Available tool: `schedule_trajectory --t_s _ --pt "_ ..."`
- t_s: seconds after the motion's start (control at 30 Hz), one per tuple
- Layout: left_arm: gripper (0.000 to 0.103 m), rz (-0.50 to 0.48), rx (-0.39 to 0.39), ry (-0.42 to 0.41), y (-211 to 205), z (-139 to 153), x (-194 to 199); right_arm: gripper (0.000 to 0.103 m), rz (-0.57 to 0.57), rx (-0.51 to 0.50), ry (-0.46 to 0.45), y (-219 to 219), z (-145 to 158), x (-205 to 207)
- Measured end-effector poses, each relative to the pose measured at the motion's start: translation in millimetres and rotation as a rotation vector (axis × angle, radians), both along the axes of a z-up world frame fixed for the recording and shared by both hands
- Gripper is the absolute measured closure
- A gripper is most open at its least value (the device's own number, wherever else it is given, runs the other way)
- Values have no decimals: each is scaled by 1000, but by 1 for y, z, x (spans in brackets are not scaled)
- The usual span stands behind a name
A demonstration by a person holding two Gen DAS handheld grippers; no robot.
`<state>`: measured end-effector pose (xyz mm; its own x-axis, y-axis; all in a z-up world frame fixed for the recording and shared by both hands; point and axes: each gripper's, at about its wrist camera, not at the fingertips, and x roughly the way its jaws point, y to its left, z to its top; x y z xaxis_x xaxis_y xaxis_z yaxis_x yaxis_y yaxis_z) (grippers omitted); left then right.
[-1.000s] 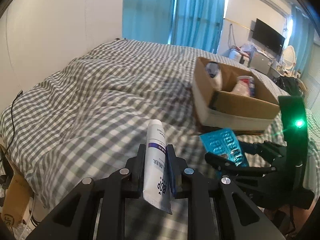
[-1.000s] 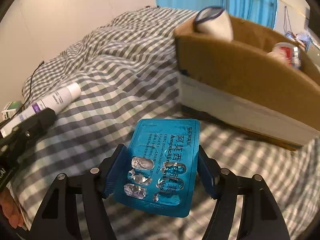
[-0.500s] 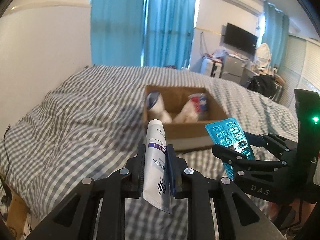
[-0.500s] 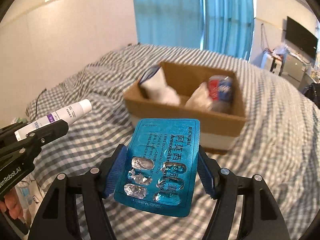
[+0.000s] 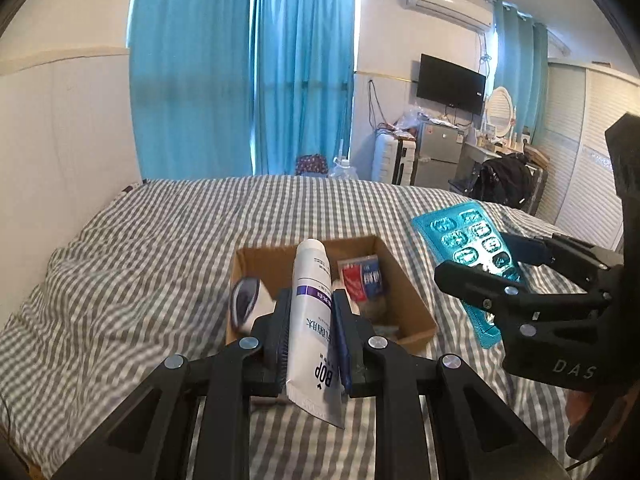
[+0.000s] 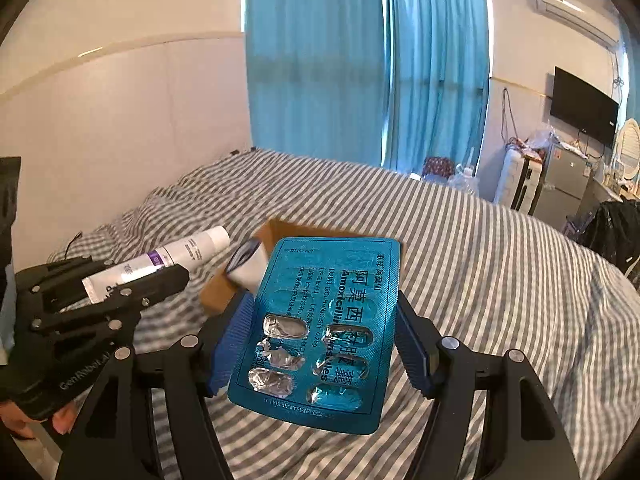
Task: Organize objects
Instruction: 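Lower the cream tube and pill pack into the box and open both tools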
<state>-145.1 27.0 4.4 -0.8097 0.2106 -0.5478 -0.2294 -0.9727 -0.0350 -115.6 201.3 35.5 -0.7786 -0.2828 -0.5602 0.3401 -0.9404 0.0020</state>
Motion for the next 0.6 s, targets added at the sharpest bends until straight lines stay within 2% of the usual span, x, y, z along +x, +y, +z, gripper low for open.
schedule_trajectory --t_s 0.17,0.3,0.43,0.6 --pt "83 4 0 -25 3 -11 -41 35 4 6 4 -2 3 -41" --pt "83 15 -8 -62 6 -32 -81 35 5 -3 -16 -4 -8 -77" --pt "83 19 -14 -95 8 -53 -107 35 22 -44 -62 -7 -25 -111" --pt "83 20 -22 -137 7 -77 -128 35 28 -20 -93 -16 -55 -136"
